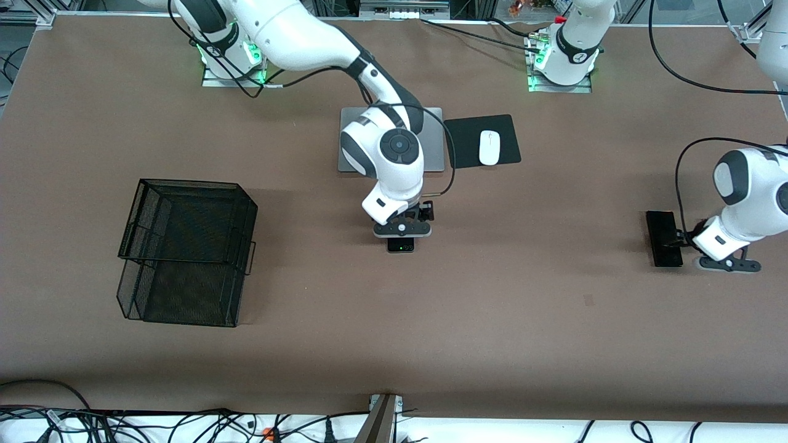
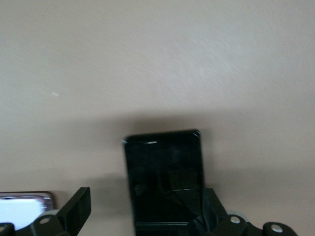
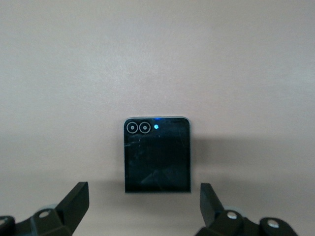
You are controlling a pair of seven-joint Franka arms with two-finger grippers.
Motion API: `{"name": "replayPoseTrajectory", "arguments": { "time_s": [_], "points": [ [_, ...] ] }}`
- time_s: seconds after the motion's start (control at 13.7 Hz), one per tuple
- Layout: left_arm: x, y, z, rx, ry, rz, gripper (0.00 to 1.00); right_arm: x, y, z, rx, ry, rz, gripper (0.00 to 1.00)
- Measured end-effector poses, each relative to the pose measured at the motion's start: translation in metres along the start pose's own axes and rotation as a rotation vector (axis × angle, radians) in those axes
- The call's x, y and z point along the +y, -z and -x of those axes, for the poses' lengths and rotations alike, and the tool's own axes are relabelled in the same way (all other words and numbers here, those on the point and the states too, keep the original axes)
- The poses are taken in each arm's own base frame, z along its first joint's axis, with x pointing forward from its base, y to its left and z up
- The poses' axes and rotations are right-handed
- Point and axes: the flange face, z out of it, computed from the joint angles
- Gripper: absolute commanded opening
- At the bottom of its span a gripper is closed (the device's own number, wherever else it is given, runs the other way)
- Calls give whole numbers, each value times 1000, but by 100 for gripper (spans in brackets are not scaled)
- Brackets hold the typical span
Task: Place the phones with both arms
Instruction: 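Carry the flip phone to the basket while the left gripper carries the tall phone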
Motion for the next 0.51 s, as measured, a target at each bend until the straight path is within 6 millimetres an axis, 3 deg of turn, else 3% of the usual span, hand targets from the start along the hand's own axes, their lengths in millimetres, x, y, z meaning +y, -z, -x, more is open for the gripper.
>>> {"name": "replayPoseTrajectory", "arguments": {
  "time_s": [0.22, 0.37, 0.44, 0.51],
  "points": [
    [16, -3, -1, -2, -23, 17, 100, 1, -39, 6, -2, 78, 2, 100],
    [15, -8, 2, -10, -18, 23, 100, 2, -49, 6, 7, 86, -5, 99],
    [12, -12, 4, -16, -12, 28, 100, 2, -50, 6, 7, 86, -4, 85],
    [10, -17, 6, -21, -7, 33, 100, 2, -50, 6, 8, 81, -4, 52]
  ]
}}
